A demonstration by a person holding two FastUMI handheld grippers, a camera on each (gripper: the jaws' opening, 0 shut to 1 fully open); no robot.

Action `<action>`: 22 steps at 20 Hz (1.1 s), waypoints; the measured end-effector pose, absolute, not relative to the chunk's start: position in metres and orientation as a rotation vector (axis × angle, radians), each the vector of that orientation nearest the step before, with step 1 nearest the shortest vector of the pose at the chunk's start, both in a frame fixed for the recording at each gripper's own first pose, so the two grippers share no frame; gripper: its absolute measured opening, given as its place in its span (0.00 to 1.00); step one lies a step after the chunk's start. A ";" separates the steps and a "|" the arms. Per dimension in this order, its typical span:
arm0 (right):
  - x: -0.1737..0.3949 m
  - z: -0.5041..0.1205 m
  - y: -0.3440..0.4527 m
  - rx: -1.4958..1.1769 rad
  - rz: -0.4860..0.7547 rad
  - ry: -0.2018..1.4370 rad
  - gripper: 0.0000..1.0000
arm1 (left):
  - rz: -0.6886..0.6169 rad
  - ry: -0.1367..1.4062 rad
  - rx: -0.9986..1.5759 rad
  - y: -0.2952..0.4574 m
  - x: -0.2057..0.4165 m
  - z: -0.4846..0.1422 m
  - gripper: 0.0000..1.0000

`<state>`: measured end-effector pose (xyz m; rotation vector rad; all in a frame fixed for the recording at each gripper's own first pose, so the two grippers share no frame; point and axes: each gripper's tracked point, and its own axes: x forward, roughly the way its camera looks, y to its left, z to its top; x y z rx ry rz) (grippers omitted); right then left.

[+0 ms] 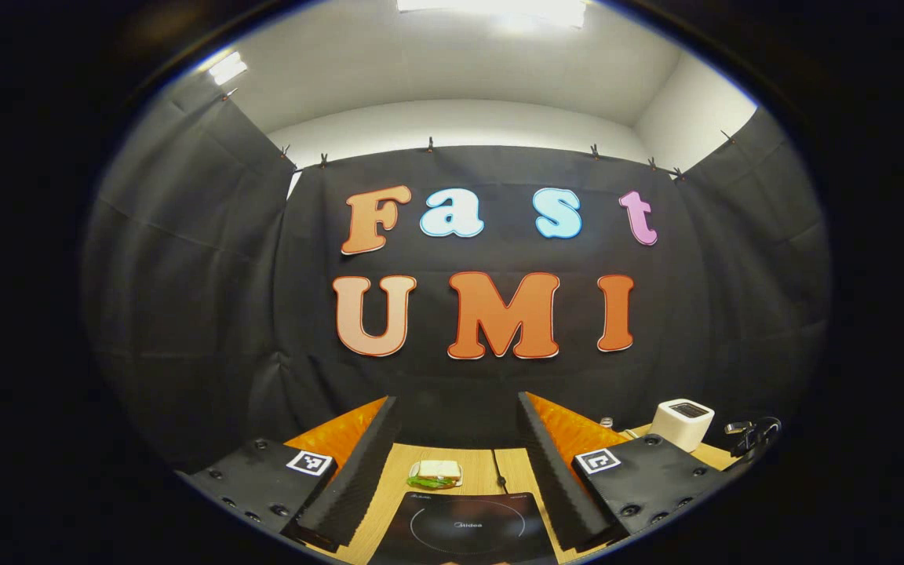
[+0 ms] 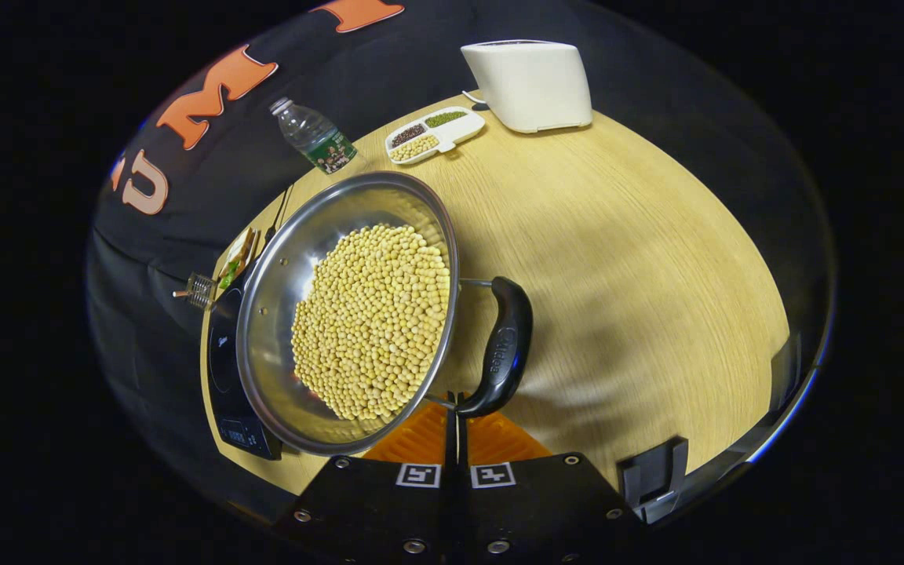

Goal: First push the handle of the pot to place it horizontally, then grasp the pot with both hands and set it on the induction cooktop.

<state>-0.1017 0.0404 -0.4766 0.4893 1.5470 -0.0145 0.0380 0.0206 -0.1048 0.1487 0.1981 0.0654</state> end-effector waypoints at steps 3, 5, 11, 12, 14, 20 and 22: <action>-0.091 -0.481 0.035 0.482 -0.029 1.546 0.00 | 0.073 0.211 0.153 0.022 0.041 -0.109 0.97; -0.086 -0.485 0.028 0.467 -0.040 1.544 0.00 | 0.079 0.209 0.152 0.022 0.042 -0.111 0.96; -0.063 -0.495 0.014 0.435 -0.065 1.546 0.00 | 0.102 0.220 0.168 0.031 0.045 -0.116 0.97; -0.060 -0.497 0.013 0.434 -0.071 1.544 0.00 | 0.104 0.222 0.169 0.032 0.046 -0.117 0.96; -0.053 -0.500 0.009 0.429 -0.080 1.539 0.00 | 0.110 0.221 0.168 0.036 0.046 -0.117 0.98; -0.029 -0.510 -0.001 0.410 -0.125 1.536 0.00 | 0.130 0.251 0.165 0.047 0.051 -0.133 0.97; -0.018 -0.514 -0.006 0.385 -0.146 1.530 0.00 | 0.123 0.271 0.157 0.048 0.052 -0.142 0.96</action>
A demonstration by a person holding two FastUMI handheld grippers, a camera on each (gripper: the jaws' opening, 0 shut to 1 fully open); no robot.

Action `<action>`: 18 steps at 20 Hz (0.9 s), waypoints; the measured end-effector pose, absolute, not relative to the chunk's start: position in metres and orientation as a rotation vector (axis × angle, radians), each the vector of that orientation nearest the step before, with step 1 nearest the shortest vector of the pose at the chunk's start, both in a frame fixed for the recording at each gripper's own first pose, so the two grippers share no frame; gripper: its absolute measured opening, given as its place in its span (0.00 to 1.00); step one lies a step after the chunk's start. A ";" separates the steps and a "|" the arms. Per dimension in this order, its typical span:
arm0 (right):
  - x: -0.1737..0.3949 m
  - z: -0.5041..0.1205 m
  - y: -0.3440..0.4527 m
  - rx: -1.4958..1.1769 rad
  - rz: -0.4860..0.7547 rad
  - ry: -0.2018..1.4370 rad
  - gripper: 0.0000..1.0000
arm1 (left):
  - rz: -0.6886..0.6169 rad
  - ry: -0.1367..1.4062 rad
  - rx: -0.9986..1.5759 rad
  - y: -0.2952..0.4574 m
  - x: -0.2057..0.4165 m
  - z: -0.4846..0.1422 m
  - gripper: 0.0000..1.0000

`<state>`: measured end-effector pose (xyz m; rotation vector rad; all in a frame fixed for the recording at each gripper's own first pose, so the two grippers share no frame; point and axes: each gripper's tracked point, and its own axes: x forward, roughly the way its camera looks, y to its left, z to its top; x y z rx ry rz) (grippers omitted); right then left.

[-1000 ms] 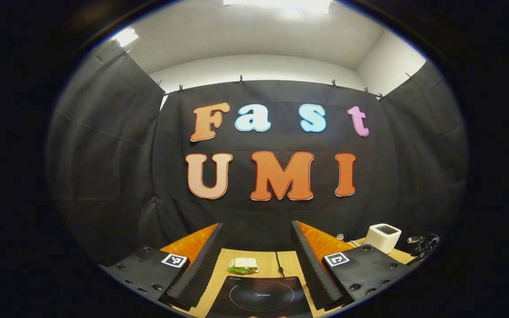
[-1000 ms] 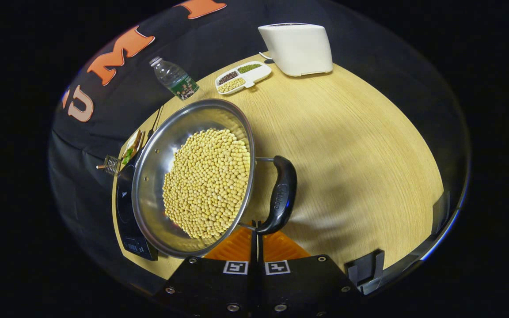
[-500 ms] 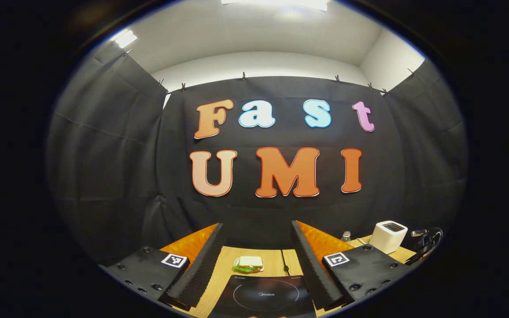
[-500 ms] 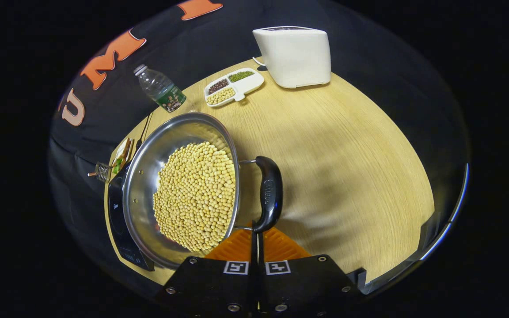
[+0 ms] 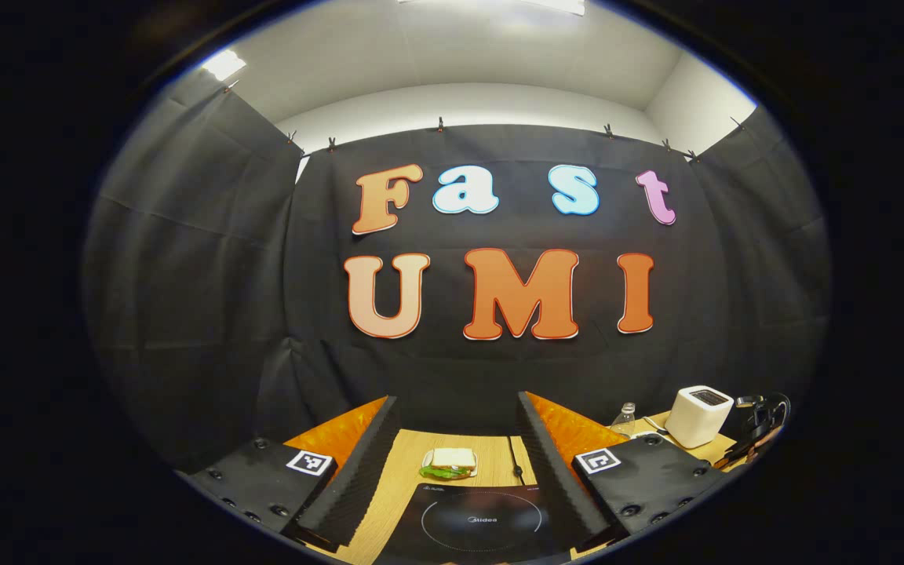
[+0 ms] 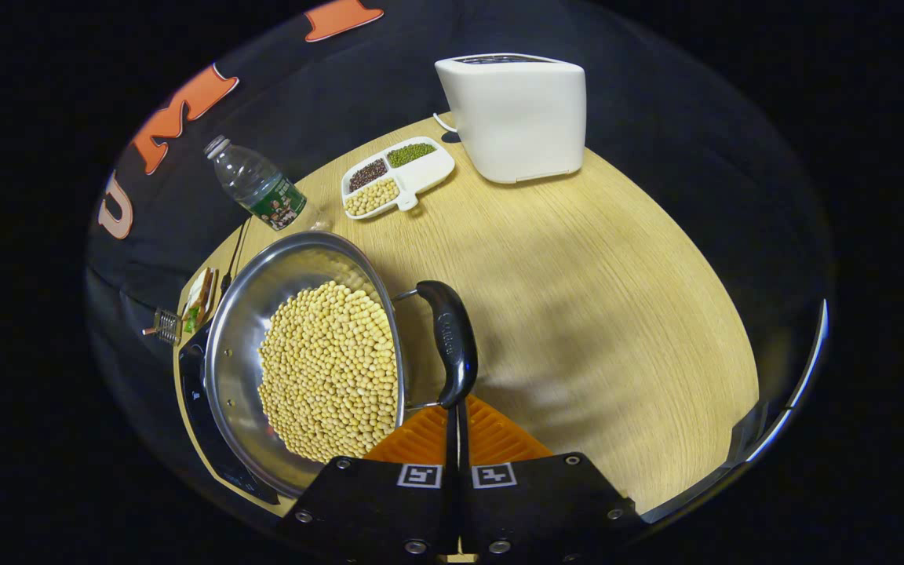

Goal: First push the handle of the pot to place it horizontally, then grasp the pot with both hands and set it on the induction cooktop.

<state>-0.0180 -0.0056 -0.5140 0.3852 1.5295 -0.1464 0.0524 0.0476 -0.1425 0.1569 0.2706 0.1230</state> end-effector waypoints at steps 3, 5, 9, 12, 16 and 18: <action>0.001 -0.519 -0.009 0.360 -0.170 1.513 0.05 | 0.126 0.308 0.150 0.051 0.055 -0.157 0.96; 0.010 -0.518 -0.011 0.353 -0.174 1.498 0.00 | 0.126 0.335 0.143 0.051 0.055 -0.166 0.98; 0.012 -0.507 -0.007 0.363 -0.140 1.472 0.00 | 0.105 0.387 0.134 0.043 0.054 -0.185 0.98; 0.016 -0.490 -0.005 0.410 -0.108 1.425 0.06 | 0.079 0.444 0.127 0.032 0.052 -0.205 0.97; 0.030 -0.461 -0.006 0.425 -0.070 1.325 0.28 | 0.012 0.563 0.102 0.001 0.049 -0.248 0.99; 0.034 -0.452 -0.003 0.385 -0.040 1.284 0.51 | -0.037 0.642 0.073 -0.017 0.047 -0.276 0.99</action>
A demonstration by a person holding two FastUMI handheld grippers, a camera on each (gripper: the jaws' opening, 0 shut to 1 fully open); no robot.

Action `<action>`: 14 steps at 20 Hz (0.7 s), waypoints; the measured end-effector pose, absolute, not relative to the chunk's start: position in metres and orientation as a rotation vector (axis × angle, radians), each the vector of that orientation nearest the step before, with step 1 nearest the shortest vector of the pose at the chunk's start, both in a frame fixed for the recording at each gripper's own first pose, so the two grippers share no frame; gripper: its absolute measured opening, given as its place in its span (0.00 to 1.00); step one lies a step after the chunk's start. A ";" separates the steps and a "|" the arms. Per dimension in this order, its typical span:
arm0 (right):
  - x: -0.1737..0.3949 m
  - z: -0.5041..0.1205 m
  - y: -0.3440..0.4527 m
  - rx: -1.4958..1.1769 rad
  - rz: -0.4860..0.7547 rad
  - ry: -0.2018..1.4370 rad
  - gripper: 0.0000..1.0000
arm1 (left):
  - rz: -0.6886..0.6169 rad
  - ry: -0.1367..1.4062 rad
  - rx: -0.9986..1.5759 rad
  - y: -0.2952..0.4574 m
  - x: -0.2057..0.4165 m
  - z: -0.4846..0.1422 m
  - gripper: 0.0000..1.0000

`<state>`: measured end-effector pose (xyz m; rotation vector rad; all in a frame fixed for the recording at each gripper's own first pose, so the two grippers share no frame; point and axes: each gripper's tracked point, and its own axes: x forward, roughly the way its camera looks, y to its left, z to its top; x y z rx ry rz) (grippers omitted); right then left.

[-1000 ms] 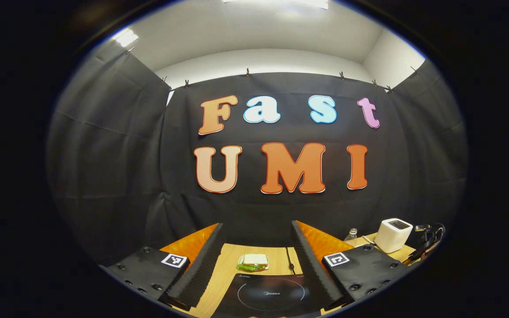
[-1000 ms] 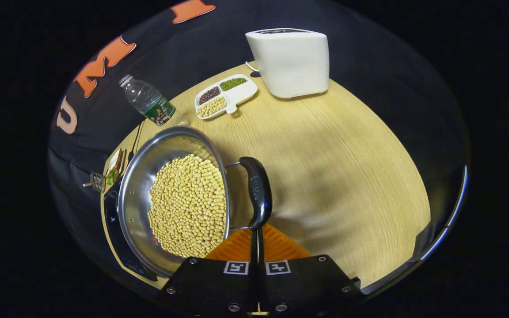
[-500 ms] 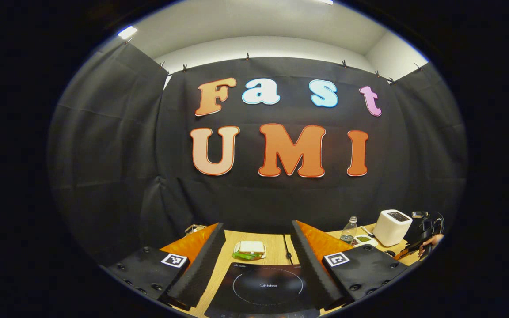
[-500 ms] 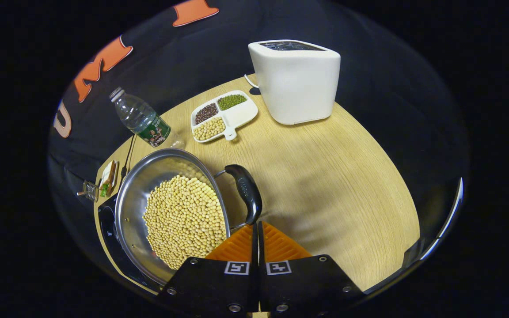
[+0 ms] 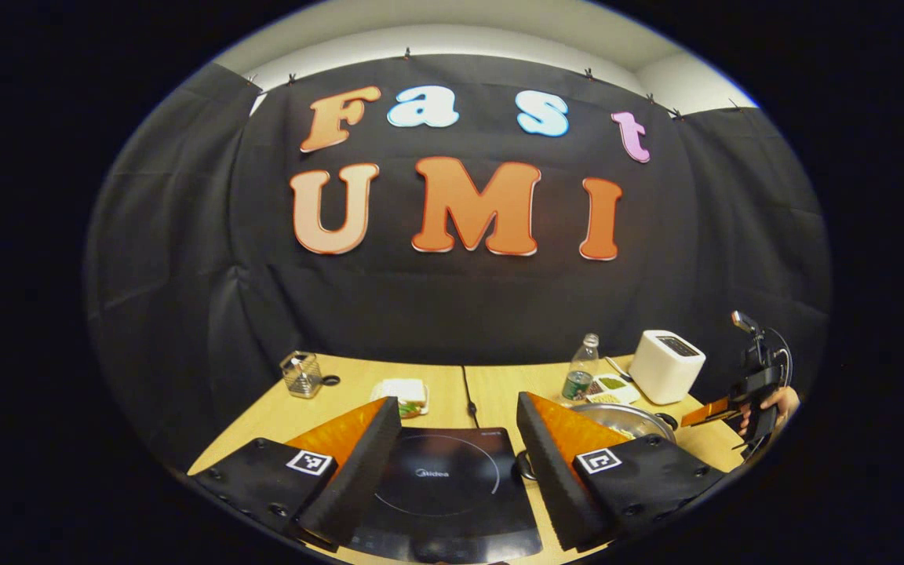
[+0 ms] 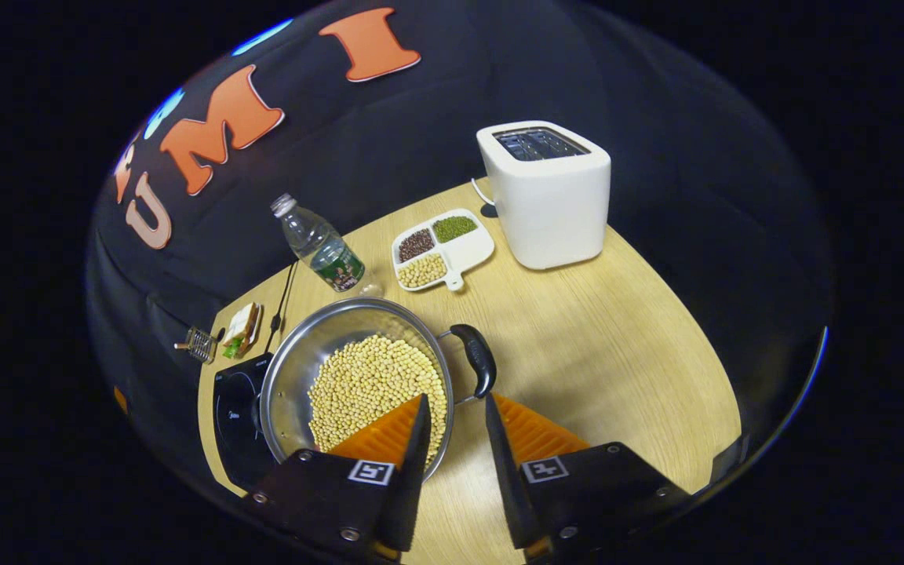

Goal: First push the handle of the pot to place it horizontally, then grasp the pot with both hands and set it on the induction cooktop.

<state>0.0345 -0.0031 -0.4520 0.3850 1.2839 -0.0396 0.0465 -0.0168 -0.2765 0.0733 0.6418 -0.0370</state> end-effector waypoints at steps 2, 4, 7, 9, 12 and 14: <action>0.040 -0.443 0.000 0.332 -0.004 1.242 0.60 | -0.101 0.747 0.028 -0.044 0.037 -0.309 0.97; 0.045 -0.435 0.003 0.267 0.028 1.203 0.71 | -0.126 0.845 0.004 -0.057 0.042 -0.342 0.95; 0.052 -0.425 0.011 0.223 0.054 1.166 0.80 | -0.142 0.972 -0.028 -0.073 0.037 -0.383 0.95; 0.057 -0.424 0.011 0.211 0.051 1.150 0.83 | -0.122 1.057 -0.004 -0.076 0.036 -0.412 0.95; 0.065 -0.423 0.007 0.163 0.043 1.122 0.85 | -0.122 1.170 -0.027 -0.084 0.033 -0.448 0.95; 0.071 -0.421 0.010 0.146 0.061 1.106 0.87 | -0.119 1.222 -0.038 -0.088 0.036 -0.469 0.96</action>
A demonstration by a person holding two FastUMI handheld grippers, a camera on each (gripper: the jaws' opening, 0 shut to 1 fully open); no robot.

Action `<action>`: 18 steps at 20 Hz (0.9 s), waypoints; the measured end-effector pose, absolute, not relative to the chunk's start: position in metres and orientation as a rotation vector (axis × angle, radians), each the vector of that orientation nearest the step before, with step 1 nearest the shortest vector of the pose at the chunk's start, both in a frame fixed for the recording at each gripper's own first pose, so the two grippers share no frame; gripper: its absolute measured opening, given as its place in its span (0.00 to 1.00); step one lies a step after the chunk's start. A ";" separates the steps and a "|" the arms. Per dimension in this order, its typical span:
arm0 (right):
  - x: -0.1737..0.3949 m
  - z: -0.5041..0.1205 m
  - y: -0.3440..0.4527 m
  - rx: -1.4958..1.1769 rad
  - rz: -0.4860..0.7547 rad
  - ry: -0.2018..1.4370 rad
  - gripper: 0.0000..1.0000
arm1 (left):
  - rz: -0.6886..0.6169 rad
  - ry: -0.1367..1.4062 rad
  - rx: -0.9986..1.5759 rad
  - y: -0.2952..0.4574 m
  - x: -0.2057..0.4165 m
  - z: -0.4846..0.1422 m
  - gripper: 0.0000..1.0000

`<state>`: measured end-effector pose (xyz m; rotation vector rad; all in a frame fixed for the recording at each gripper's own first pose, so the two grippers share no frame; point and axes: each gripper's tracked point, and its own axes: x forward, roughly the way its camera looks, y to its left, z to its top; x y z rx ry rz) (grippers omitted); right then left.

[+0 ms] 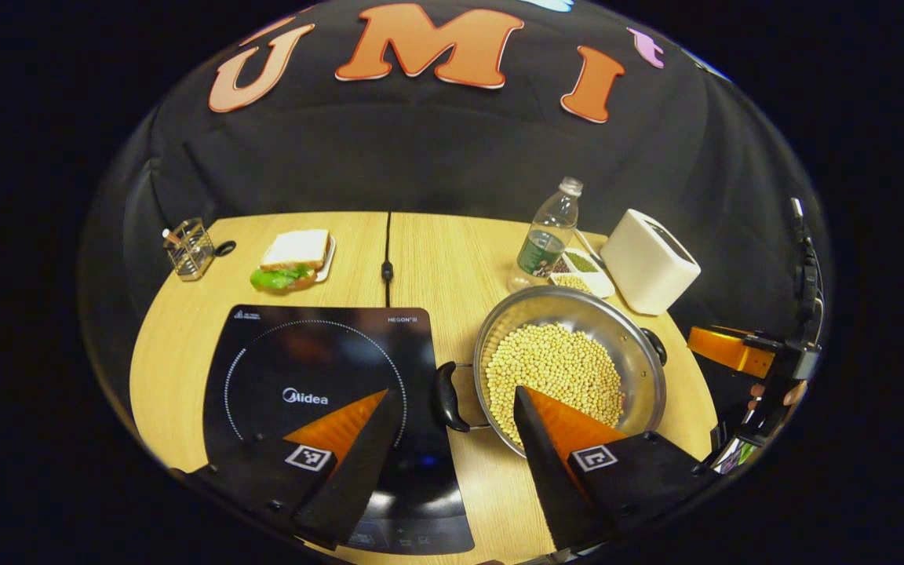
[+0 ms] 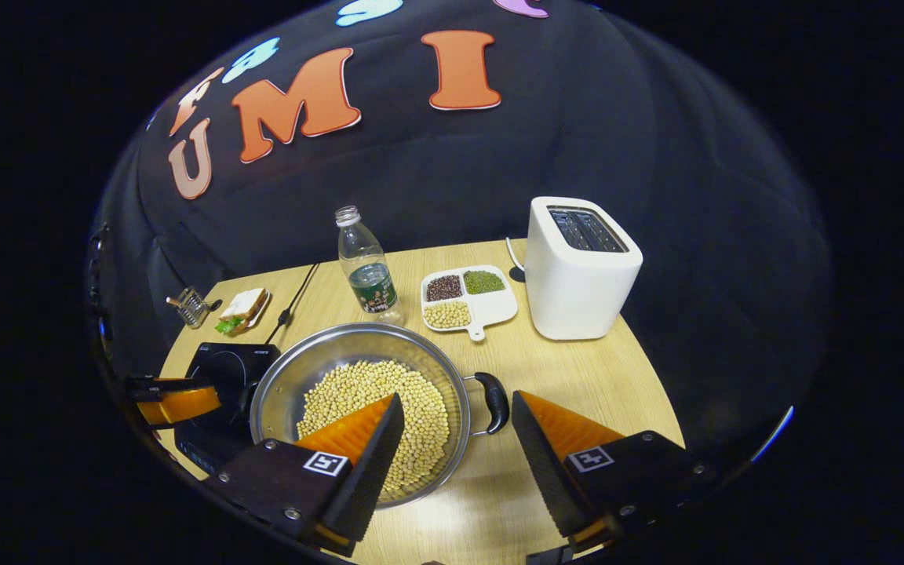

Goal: First push the handle of the pot to place it horizontally, then grasp the pot with both hands and set it on the induction cooktop.

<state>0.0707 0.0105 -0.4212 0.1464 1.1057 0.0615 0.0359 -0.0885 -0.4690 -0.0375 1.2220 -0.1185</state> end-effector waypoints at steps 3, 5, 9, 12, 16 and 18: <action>0.073 -0.429 0.014 0.129 0.068 1.113 0.88 | -0.098 1.286 -0.036 -0.088 0.034 -0.496 0.96; 0.075 -0.441 0.009 0.096 0.056 1.120 0.89 | -0.074 1.302 -0.039 -0.084 0.036 -0.510 0.96; 0.073 -0.460 0.006 0.065 0.043 1.154 0.91 | -0.120 1.336 -0.087 -0.102 0.029 -0.521 0.94; 0.073 -0.474 0.007 0.047 0.045 1.158 0.91 | -0.098 1.323 -0.080 -0.104 0.031 -0.527 0.96; 0.063 -0.498 0.000 0.003 0.022 1.200 0.91 | -0.111 1.267 -0.048 -0.108 0.035 -0.534 0.94; 0.058 -0.511 -0.007 -0.013 -0.005 1.231 0.91 | -0.127 1.231 -0.030 -0.116 0.040 -0.538 0.94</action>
